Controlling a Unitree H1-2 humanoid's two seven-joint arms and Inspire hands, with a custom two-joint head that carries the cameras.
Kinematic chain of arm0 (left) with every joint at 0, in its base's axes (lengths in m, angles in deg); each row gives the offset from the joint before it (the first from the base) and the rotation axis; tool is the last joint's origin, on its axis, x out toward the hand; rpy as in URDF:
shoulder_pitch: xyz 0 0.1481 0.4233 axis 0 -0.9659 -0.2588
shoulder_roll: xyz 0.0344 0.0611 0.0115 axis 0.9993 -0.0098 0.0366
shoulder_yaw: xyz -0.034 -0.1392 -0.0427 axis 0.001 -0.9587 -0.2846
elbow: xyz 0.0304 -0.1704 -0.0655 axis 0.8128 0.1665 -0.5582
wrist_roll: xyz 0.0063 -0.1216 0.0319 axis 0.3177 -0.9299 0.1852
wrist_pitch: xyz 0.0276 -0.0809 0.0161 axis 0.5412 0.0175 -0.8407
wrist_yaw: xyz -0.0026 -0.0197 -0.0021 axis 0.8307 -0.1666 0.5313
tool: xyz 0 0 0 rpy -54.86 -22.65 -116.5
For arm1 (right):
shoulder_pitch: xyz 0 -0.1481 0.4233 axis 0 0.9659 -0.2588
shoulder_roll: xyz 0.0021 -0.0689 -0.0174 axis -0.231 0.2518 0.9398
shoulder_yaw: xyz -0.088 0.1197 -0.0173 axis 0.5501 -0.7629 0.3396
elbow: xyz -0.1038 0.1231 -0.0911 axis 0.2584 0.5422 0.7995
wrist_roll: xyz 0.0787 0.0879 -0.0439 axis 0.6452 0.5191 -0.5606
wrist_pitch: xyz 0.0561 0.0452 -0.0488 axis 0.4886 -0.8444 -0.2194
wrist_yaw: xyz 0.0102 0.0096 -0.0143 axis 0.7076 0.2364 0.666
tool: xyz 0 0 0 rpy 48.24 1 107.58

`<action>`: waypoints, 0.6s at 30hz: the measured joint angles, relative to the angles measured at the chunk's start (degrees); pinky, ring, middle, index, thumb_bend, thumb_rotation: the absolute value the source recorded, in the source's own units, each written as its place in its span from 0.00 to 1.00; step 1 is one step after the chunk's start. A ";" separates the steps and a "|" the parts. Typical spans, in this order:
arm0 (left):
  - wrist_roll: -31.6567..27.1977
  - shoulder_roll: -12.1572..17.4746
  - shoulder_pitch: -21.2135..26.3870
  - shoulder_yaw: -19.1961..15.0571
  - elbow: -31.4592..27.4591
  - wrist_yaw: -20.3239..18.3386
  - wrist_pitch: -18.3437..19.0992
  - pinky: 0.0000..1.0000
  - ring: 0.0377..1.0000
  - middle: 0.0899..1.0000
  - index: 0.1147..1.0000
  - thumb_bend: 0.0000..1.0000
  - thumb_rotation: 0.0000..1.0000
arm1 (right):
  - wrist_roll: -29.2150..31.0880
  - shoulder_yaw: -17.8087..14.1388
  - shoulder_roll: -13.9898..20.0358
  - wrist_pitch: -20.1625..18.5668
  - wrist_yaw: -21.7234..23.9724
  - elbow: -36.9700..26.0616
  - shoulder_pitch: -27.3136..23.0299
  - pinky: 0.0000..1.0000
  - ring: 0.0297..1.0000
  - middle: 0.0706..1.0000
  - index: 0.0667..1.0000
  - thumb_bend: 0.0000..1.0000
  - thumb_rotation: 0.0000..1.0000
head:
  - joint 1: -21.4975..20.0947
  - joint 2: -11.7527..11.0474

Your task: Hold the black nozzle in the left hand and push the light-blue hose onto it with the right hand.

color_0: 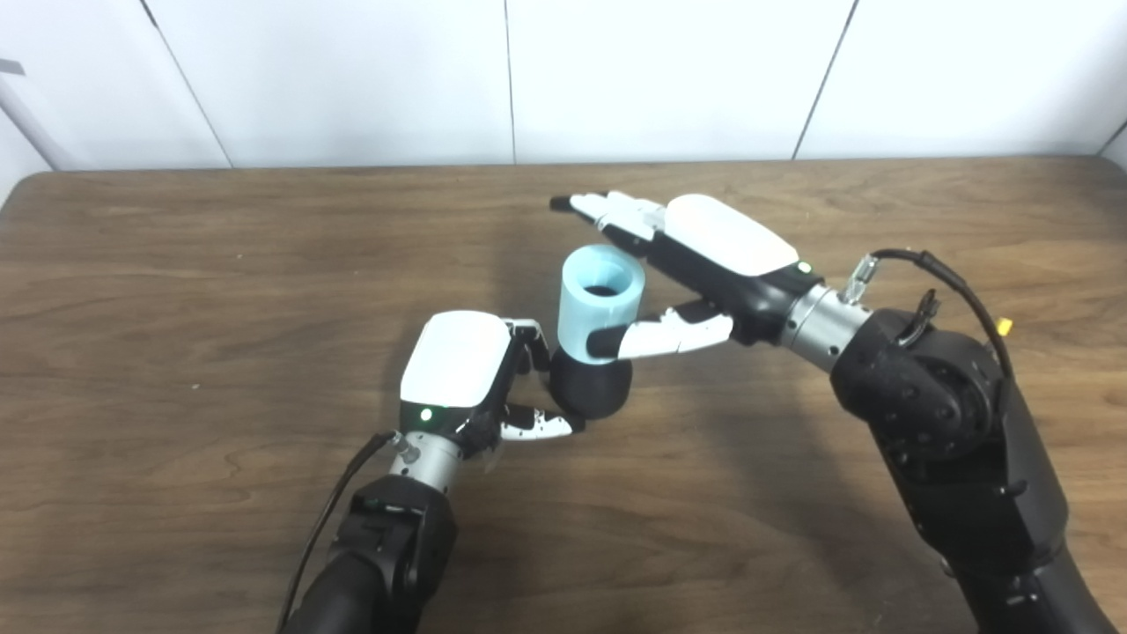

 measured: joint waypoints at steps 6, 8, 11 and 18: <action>0.05 0.01 0.00 0.02 0.00 -0.14 0.00 0.69 0.57 0.45 0.41 0.52 0.00 | 0.91 -1.39 0.72 -0.30 -1.27 0.55 0.01 0.94 0.98 0.97 0.99 0.60 1.00 | 0.00 0.18; 0.00 0.01 -0.02 -0.01 0.00 -0.05 -0.04 0.69 0.57 0.43 0.42 0.53 0.00 | 1.50 -1.90 0.87 -0.68 -1.27 0.49 0.01 0.92 0.98 0.97 0.99 0.60 1.00 | 0.09 0.09; -0.15 0.00 -0.04 -0.18 0.00 0.00 -0.10 0.69 0.57 0.43 0.42 0.53 0.00 | 2.04 -2.46 1.24 -1.83 -1.27 0.32 0.06 0.88 0.96 0.98 0.99 0.61 1.00 | 0.18 0.09; -4.29 0.03 -0.19 -2.75 -0.25 -0.04 -1.40 0.64 0.58 0.45 0.42 0.52 0.00 | 4.20 -3.31 0.81 -3.27 -2.81 1.09 2.49 0.82 0.94 0.97 1.00 0.58 1.00 | 0.18 0.09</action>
